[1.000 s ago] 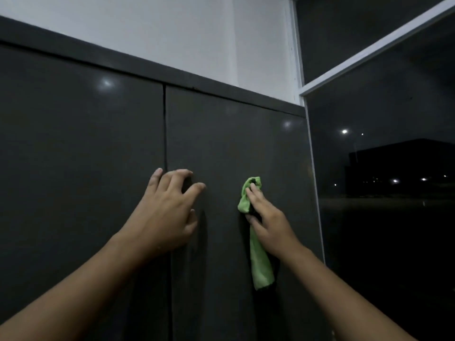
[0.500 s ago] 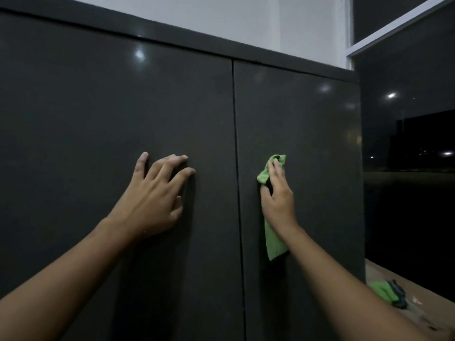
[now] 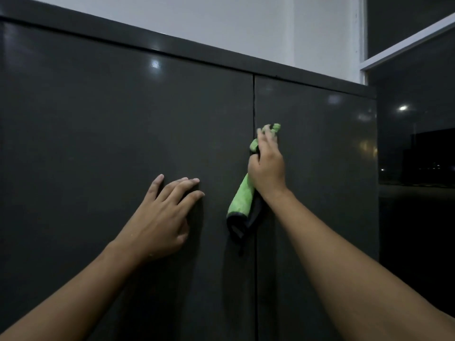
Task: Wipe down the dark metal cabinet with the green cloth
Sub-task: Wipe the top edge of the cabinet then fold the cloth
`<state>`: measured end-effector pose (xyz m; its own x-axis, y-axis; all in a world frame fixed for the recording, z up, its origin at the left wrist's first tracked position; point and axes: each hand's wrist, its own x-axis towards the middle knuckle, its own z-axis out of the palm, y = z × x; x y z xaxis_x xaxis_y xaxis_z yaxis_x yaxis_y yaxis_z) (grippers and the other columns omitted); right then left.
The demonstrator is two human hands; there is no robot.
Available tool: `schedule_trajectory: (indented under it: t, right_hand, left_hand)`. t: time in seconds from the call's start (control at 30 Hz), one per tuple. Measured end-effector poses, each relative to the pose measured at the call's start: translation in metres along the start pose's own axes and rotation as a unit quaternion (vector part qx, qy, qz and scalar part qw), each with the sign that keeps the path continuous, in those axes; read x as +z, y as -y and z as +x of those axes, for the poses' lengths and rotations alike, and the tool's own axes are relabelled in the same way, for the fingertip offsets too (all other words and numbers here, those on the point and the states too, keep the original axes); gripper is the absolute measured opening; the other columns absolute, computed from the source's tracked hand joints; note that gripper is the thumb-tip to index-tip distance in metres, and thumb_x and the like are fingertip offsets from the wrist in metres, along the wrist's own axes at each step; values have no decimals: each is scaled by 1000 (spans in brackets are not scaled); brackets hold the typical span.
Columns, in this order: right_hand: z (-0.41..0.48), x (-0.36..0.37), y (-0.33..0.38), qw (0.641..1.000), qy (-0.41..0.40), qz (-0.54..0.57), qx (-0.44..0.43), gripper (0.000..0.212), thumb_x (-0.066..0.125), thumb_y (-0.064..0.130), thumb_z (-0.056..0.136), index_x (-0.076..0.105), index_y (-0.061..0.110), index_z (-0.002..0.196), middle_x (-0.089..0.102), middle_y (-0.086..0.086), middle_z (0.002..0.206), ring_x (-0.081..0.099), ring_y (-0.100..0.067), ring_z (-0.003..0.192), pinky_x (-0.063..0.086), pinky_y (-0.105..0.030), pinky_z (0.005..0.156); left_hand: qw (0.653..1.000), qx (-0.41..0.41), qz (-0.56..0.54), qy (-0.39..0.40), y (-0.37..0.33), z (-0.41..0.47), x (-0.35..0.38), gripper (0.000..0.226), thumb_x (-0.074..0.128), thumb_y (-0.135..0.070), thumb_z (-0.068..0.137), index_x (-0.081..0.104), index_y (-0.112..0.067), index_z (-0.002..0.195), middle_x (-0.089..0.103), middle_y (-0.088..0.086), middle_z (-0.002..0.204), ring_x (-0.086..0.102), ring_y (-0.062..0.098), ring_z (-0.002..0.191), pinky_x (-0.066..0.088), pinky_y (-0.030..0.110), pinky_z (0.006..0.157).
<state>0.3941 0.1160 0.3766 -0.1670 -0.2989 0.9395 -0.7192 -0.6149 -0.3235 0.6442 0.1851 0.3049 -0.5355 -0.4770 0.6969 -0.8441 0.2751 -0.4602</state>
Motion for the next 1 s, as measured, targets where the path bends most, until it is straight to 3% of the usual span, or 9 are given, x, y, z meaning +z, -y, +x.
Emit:
schedule_trajectory:
  t: [0.1, 0.2, 0.33, 0.47, 0.63, 0.7, 0.77, 0.87, 1.0]
  right_hand:
    - [-18, 3, 11, 977, 107, -56, -174, 61, 46, -1, 83, 51, 4, 143, 44, -10, 154, 33, -32, 146, 27, -48, 121]
    - [-9, -8, 22, 937, 205, -74, -272, 67, 44, -12, 88, 39, 9, 152, 31, -6, 161, 20, -26, 151, 23, -42, 123]
    - [19, -8, 48, 981, 137, -11, -139, 80, 42, -11, 88, 17, 14, 160, -3, -6, 168, 15, -25, 152, 33, -33, 115]
    - [8, 22, 67, 979, 121, 6, -166, 67, 40, 1, 86, 37, 7, 153, 24, -11, 164, 16, -26, 153, 21, -48, 123]
    - [-26, 34, 81, 887, 286, 11, -362, 52, 47, -1, 93, 51, 11, 144, 43, -4, 155, 29, -20, 148, 20, -36, 124]
    - [-21, 31, 81, 896, 254, 35, -362, 53, 49, -5, 90, 54, 7, 142, 48, -8, 151, 37, -21, 144, 24, -31, 122]
    - [-9, 31, 84, 941, 143, 85, -294, 54, 48, -6, 85, 58, 2, 138, 53, -11, 146, 44, -21, 140, 27, -27, 120]
    - [11, 41, 107, 973, 20, 124, -195, 57, 46, -5, 85, 53, 1, 141, 50, -13, 148, 42, -21, 141, 22, -16, 119]
    - [7, 72, 161, 968, 72, 112, -213, 65, 48, -5, 87, 40, 6, 151, 40, -9, 156, 34, -22, 147, 21, -21, 120]
  left_hand:
    - [1000, 10, -10, -1, 1, 1, -2, 70, 59, -40, 78, 38, -28, 143, 30, 0, 155, 24, 19, 145, 9, 52, 120]
    - [1000, 12, -11, 2, 2, 5, -5, 70, 57, -40, 79, 35, -28, 145, 31, 0, 153, 25, 19, 144, 6, 52, 119]
    - [1000, 2, -17, -7, 2, 8, -8, 73, 53, -39, 81, 29, -28, 149, 31, -1, 153, 23, 17, 143, 0, 47, 120]
    - [1000, 6, -4, -24, 5, 3, -5, 72, 40, -46, 76, 36, -26, 145, 39, 2, 148, 28, 17, 140, 9, 48, 119]
    - [998, 29, 45, -23, 22, -13, -2, 81, 72, -43, 63, 44, -23, 137, 51, 9, 134, 40, 25, 130, 14, 45, 118]
    - [999, 12, 31, -27, 34, -25, -12, 70, 58, -47, 71, 44, -27, 136, 48, 7, 136, 42, 25, 132, 18, 47, 120]
    - [999, -36, -13, -32, 51, -38, -27, 64, 42, -45, 76, 42, -29, 138, 42, 6, 140, 37, 24, 135, 16, 49, 116]
    - [986, -145, -35, -68, 92, -58, -46, 67, 41, -42, 78, 40, -26, 143, 32, 11, 146, 32, 31, 138, 11, 53, 117]
    - [947, -290, -70, -122, 145, -83, -69, 67, 50, -28, 93, 22, -19, 153, 12, 10, 157, 17, 31, 143, 16, 49, 119]
